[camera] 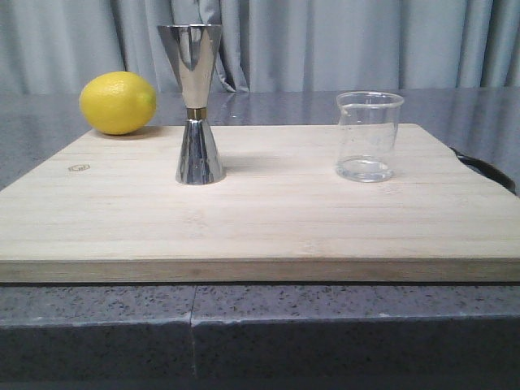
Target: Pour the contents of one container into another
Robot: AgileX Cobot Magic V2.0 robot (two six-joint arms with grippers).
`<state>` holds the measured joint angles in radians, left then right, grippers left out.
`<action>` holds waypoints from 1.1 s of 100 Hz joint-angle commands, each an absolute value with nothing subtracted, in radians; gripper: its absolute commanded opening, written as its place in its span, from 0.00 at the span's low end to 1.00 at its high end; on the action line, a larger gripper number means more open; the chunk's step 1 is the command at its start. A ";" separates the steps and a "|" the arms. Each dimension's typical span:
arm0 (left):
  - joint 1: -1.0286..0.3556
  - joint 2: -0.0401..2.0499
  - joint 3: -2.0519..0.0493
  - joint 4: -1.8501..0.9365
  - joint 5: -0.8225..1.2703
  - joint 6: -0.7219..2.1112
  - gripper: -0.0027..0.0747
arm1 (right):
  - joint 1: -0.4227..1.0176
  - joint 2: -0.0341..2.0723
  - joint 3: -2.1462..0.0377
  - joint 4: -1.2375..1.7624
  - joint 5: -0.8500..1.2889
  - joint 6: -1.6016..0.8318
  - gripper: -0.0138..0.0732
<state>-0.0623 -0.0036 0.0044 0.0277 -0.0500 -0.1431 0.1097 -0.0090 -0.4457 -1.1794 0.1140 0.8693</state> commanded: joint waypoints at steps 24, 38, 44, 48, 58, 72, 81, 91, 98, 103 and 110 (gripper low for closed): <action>-0.082 -0.032 0.043 -0.036 -0.072 -0.062 0.01 | 0.105 -0.003 -0.466 -1.198 0.091 0.867 0.07; -0.082 -0.032 0.043 -0.036 -0.072 -0.062 0.01 | 0.105 -0.003 -0.466 -1.198 0.091 0.867 0.07; -0.082 -0.032 0.043 -0.036 -0.072 -0.062 0.01 | 0.105 -0.003 -0.466 -1.198 0.091 0.867 0.07; -0.082 -0.032 0.043 -0.036 -0.072 -0.062 0.01 | 0.105 -0.003 -0.466 -1.198 0.091 0.867 0.07; -0.082 -0.032 0.043 -0.036 -0.072 -0.062 0.01 | 0.105 -0.003 -0.466 -1.198 0.091 0.867 0.07; -0.082 -0.032 0.043 -0.036 -0.072 -0.062 0.01 | 0.105 -0.003 -0.466 -1.198 0.091 0.867 0.07; -0.082 -0.032 0.043 -0.036 -0.072 -0.062 0.01 | 0.105 -0.003 -0.466 -1.198 0.091 0.867 0.07; -0.082 -0.032 0.043 -0.036 -0.072 -0.062 0.01 | 0.105 -0.003 -0.466 -1.198 0.091 0.867 0.07; -0.082 -0.032 0.043 -0.036 -0.072 -0.062 0.01 | 0.105 -0.003 -0.466 -1.198 0.091 0.867 0.07; -0.082 -0.032 0.043 -0.036 -0.072 -0.062 0.01 | 0.105 -0.003 -0.466 -1.182 0.091 0.867 0.07; -0.082 -0.032 0.043 -0.036 -0.072 -0.062 0.01 | 0.105 -0.003 -0.466 -1.077 0.093 0.867 0.07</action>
